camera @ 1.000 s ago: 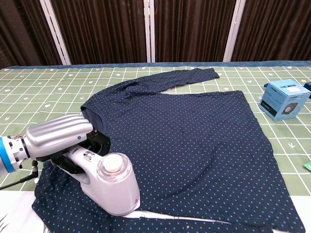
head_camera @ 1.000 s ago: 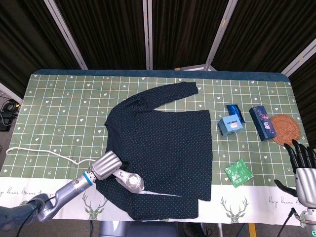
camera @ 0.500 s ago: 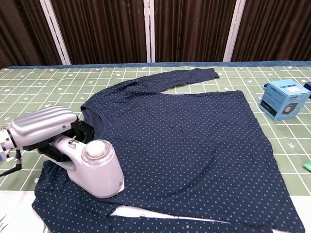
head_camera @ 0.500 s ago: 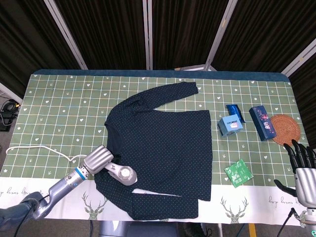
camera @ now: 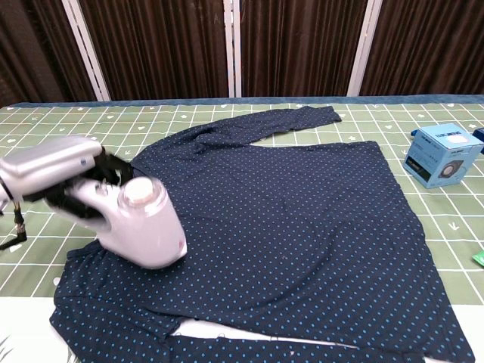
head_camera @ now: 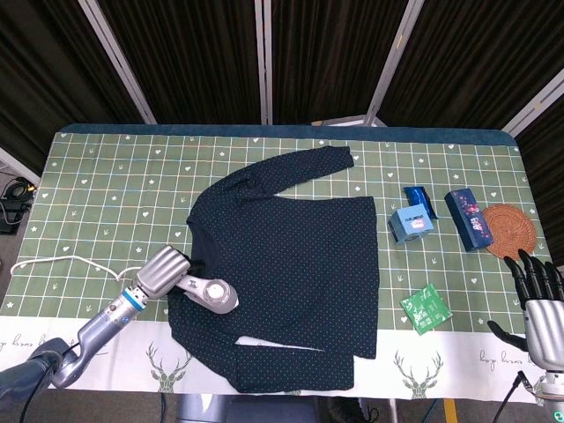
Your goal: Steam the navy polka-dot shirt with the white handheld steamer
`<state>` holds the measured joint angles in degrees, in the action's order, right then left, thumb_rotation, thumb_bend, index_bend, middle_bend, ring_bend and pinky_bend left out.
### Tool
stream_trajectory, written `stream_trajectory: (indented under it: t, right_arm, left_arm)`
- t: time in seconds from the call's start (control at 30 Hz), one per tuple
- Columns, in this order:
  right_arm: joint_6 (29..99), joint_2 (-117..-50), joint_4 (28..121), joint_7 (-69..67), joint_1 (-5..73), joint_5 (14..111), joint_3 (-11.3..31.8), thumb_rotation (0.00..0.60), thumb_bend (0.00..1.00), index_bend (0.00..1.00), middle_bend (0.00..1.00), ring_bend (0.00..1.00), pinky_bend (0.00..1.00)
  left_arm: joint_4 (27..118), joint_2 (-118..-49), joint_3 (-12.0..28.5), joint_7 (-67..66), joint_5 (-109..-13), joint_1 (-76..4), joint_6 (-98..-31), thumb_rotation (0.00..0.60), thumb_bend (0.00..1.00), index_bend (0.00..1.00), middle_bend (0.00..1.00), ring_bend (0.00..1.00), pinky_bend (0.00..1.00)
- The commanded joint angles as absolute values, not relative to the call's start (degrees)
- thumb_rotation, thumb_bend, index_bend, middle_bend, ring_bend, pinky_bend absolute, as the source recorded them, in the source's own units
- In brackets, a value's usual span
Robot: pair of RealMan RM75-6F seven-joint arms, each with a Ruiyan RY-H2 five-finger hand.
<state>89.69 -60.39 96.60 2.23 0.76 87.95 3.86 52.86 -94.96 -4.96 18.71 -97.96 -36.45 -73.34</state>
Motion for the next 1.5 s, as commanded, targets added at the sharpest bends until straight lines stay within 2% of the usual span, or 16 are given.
stream_trajectory:
  t: [0.03,0.3,0.67,0.73,0.8,0.83,0.87,0.93,0.97,1.07,1.17,1.27,1.5]
  right_arm:
    - [89.7,-60.4,96.6,2.3,0.8,87.9,3.9,0.600,0.00,0.00,0.00,0.00,0.00]
    - [89.7,-60.4,96.6,2.3,0.8,88.0,3.8,0.600,0.00,0.00,0.00,0.00,0.00]
    - [89.0,-60.5,96.6,2.7,1.0,87.8,3.8,0.600,0.00,0.00,0.00,0.00,0.00]
    - [88.9,-60.6,96.7,2.9,1.1,87.8,3.7,0.600,0.00,0.00,0.00,0.00,0.00]
    - [88.9,-60.6,96.7,2.9,1.1,87.8,3.7,0.600,0.00,0.00,0.00,0.00,0.00]
    - [88.9,-60.6,96.7,2.9,1.1,87.8,3.7,0.600,0.00,0.00,0.00,0.00,0.00]
    - [88.9,-60.5,96.8,3.0,1.1,87.9,3.7,0.600,0.00,0.00,0.00,0.00,0.00]
    - [89.0,-60.5,96.8,3.0,1.0,87.9,3.7,0.600,0.00,0.00,0.00,0.00,0.00]
    - [89.1,-60.5,96.8,3.0,1.0,88.0,3.7,0.600,0.00,0.00,0.00,0.00,0.00]
    - [89.2,-60.4,96.9,3.1,1.0,88.2,3.6,0.600,0.00,0.00,0.00,0.00,0.00]
    - [89.4,-60.3,97.1,3.0,0.9,88.5,3.4,0.600,0.00,0.00,0.00,0.00,0.00]
    - [89.7,-60.0,97.5,3.0,0.7,88.9,3.2,0.600,0.00,0.00,0.00,0.00,0.00]
    - [90.5,-59.1,98.6,2.8,0.2,90.2,2.5,0.600,0.00,0.00,0.00,0.00,0.00]
  left_arm:
    - [53.6,-93.8,-1.9,20.4,-94.5,-36.8,-72.6,0.600,0.80,0.96,0.85,0.83,1.00]
    - [49.8,-93.7,1.6,20.6,-88.5,-36.9,-67.6,0.600,0.80,0.96,0.85,0.83,1.00]
    - [40.0,-96.3,1.3,23.1,-85.6,-35.3,-62.3,0.600,0.78,0.94,0.85,0.83,1.00]
    - [39.3,-96.6,1.3,23.5,-85.6,-35.3,-62.0,0.600,0.70,0.93,0.83,0.83,1.00]
    - [38.9,-96.8,1.2,23.5,-85.6,-35.3,-61.6,0.600,0.47,0.90,0.82,0.82,1.00]
    - [38.8,-96.8,1.2,23.4,-85.6,-35.3,-61.4,0.600,0.30,0.88,0.81,0.81,0.99]
    - [38.6,-96.8,1.0,23.1,-85.7,-35.3,-61.2,0.600,0.15,0.86,0.78,0.79,0.97]
    - [38.5,-96.7,0.7,22.5,-86.0,-35.2,-61.1,0.600,0.03,0.77,0.70,0.73,0.89]
    - [38.6,-96.6,0.6,22.3,-86.1,-35.1,-60.8,0.600,0.00,0.69,0.61,0.67,0.80]
    - [39.8,-95.8,0.3,22.0,-86.1,-34.9,-60.1,0.600,0.00,0.43,0.32,0.38,0.55]
    - [41.6,-94.6,0.1,21.3,-86.2,-34.8,-60.0,0.600,0.00,0.25,0.09,0.17,0.36]
    - [44.2,-92.9,-0.1,20.6,-86.4,-34.2,-60.8,0.600,0.00,0.15,0.00,0.08,0.29]
    - [53.7,-87.6,1.6,16.4,-85.5,-31.3,-67.2,0.600,0.00,0.06,0.00,0.00,0.18]
